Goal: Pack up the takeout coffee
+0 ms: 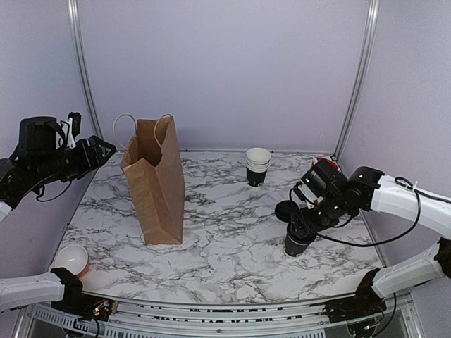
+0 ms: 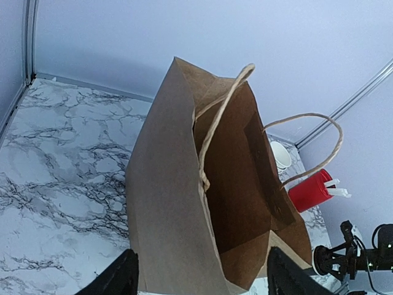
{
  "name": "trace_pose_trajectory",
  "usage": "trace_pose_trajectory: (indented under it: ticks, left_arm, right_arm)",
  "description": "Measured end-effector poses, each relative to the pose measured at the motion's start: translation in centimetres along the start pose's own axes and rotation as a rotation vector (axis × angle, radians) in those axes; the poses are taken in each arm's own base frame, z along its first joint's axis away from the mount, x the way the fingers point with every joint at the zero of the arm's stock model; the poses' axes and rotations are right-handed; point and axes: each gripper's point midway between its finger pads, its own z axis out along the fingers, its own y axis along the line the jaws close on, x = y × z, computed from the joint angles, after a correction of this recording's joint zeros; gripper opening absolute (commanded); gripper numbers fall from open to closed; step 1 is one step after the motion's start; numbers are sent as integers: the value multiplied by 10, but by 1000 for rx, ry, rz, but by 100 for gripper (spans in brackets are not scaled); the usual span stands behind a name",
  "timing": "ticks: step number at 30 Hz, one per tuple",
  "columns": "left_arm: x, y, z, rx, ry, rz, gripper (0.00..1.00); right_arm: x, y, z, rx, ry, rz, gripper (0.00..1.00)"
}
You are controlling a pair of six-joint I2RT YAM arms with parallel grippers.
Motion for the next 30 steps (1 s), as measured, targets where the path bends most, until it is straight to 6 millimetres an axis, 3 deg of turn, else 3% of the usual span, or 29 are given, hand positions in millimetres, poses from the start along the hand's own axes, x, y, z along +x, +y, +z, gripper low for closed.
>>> trace_pose_trajectory:
  ticks: [11,24,30]
  left_arm:
    - [14,-2,31,-35,144,57,56]
    - [22,-8,52,-15,219,88,49]
    - [24,-7,57,-22,232,109,35]
  right_arm:
    - [-9,10,-2,-22,-27,-26,76]
    - [-9,23,-1,-41,-36,-63,76]
    - [-13,29,-1,-48,-44,-73,76]
